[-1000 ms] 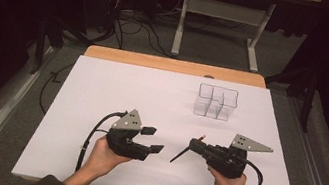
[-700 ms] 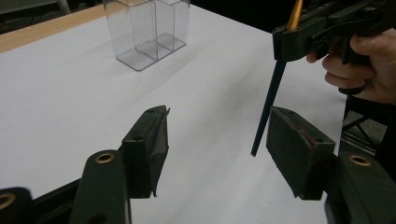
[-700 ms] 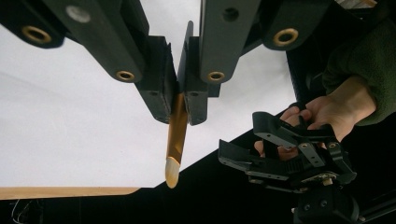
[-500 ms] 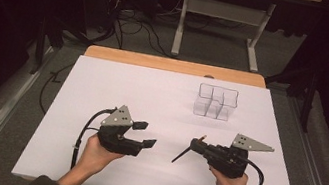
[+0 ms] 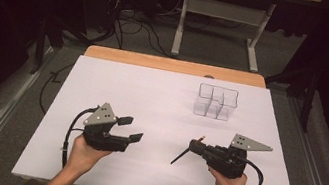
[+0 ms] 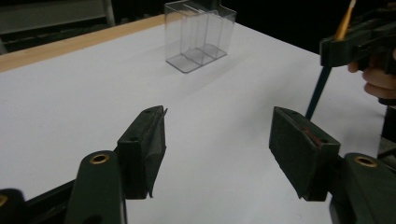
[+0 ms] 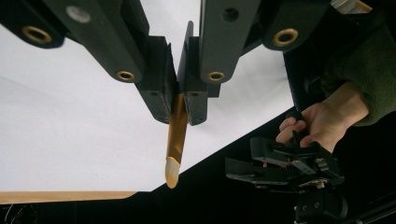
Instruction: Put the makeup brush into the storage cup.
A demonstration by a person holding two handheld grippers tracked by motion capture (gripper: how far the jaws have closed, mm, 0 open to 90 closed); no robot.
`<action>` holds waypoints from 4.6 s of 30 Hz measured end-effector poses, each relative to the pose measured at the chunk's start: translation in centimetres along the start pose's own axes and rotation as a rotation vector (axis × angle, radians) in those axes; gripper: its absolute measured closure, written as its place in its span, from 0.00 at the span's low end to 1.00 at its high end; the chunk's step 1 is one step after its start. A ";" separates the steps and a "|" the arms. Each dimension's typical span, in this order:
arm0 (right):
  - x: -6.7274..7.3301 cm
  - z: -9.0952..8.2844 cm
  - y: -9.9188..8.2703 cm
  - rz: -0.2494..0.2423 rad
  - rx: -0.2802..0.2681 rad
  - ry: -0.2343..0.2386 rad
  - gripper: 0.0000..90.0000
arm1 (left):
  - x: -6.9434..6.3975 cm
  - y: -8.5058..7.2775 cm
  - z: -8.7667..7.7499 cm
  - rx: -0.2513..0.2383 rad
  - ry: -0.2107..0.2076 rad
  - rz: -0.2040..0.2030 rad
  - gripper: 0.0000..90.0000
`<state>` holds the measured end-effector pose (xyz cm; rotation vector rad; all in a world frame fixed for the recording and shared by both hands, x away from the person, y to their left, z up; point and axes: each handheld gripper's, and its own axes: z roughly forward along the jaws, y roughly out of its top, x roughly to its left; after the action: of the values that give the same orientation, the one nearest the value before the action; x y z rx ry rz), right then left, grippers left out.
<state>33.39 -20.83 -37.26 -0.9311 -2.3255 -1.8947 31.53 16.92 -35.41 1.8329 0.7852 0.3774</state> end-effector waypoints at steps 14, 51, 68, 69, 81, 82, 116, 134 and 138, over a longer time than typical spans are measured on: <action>0.0 -0.2 0.0 -0.002 0.004 -0.013 0.95 | 2.3 -1.4 -1.1 -0.032 0.083 -0.047 0.41; -1.3 -3.8 1.2 -0.004 -0.024 -0.125 0.95 | 4.7 -4.4 -0.5 0.008 0.186 -0.139 0.29; -2.8 -5.7 2.3 -0.021 0.018 -0.223 0.95 | 5.0 -4.7 -0.6 -0.006 0.157 -0.194 0.29; -2.9 -5.8 2.5 -0.023 0.017 -0.226 0.95 | 5.0 -4.7 -0.6 -0.006 0.157 -0.193 0.29; -3.3 -6.1 4.0 -0.037 0.029 -0.247 0.95 | 4.8 -4.7 -0.4 0.008 0.162 -0.173 0.29; -3.4 -6.1 4.1 -0.038 0.030 -0.248 0.95 | 4.8 -4.8 -0.4 0.008 0.164 -0.171 0.30; -5.8 -5.9 7.4 -0.034 0.004 -0.343 0.95 | 4.3 -4.7 -0.4 -0.001 0.151 -0.151 0.30; -6.5 -5.5 9.4 -0.037 0.009 -0.380 0.95 | 4.0 -4.6 -0.2 0.000 0.144 -0.139 0.30; -6.6 -5.6 10.0 -0.037 0.013 -0.394 0.95 | 3.9 -4.6 -0.2 -0.002 0.144 -0.137 0.30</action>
<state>41.28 -27.75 -29.15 -1.3803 -2.5675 -1.8454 32.77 20.71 -39.95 1.7531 1.0027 0.4243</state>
